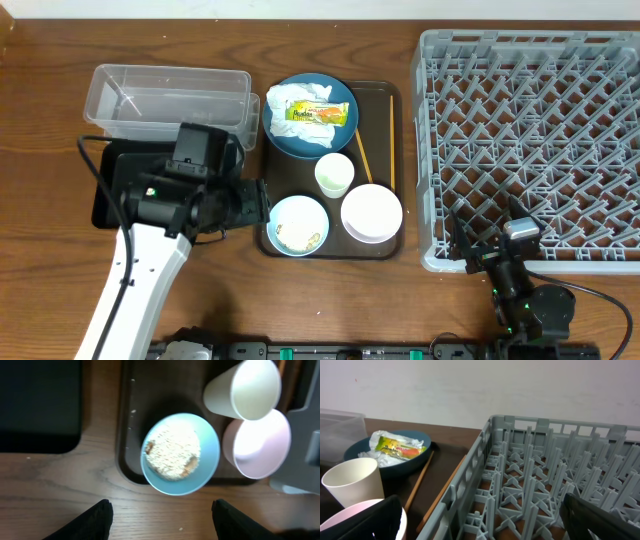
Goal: Sort waste into correct bins and load items into the dishwasher rack
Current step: 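Move the left gripper over the light-blue rice bowl on the tray, then lower the left gripper and pinch the light-blue bowl's rim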
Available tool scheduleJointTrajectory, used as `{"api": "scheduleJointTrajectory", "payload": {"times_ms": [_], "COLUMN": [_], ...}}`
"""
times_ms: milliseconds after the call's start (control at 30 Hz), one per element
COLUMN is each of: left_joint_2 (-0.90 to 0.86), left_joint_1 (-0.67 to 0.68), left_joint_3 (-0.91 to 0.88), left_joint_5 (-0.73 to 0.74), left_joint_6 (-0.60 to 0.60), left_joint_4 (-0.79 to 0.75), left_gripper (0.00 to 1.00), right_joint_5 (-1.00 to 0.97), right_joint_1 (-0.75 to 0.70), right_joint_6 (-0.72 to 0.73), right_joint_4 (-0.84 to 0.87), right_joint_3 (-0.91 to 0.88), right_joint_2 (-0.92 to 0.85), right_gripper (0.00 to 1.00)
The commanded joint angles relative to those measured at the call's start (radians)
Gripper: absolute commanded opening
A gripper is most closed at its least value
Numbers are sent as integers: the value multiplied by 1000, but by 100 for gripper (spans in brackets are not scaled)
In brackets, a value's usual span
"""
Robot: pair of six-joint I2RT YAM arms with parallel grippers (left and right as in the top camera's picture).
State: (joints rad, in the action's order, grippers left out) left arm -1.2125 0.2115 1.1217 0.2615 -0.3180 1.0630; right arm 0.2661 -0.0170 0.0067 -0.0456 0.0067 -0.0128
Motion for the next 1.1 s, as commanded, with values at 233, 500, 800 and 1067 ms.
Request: {"api": "scheduleJointTrajectory", "payload": {"times_ms": [233,500,800,1067], "left_joint_2": [-86,-167,-240,-353], "left_joint_1": [10,210,400,545], "left_joint_3": [-8,-8,-8,-8], "left_joint_5": [-87,-191,-312,-372], "left_joint_6": [-3,-98,-265,-363], "left_joint_4": [-56,-61,-98,-211], "left_gripper": [58,53,45,40], "right_joint_5": [4,4,4,4], "right_joint_1": [11,11,11,11], "right_joint_6": [-4,-4,-4,-4], "right_joint_4": [-3,-3,-3,-3], "right_joint_3": [-1,-1,-1,-1], "right_joint_2": [2,2,2,2], "right_gripper": [99,99,99,99]}}
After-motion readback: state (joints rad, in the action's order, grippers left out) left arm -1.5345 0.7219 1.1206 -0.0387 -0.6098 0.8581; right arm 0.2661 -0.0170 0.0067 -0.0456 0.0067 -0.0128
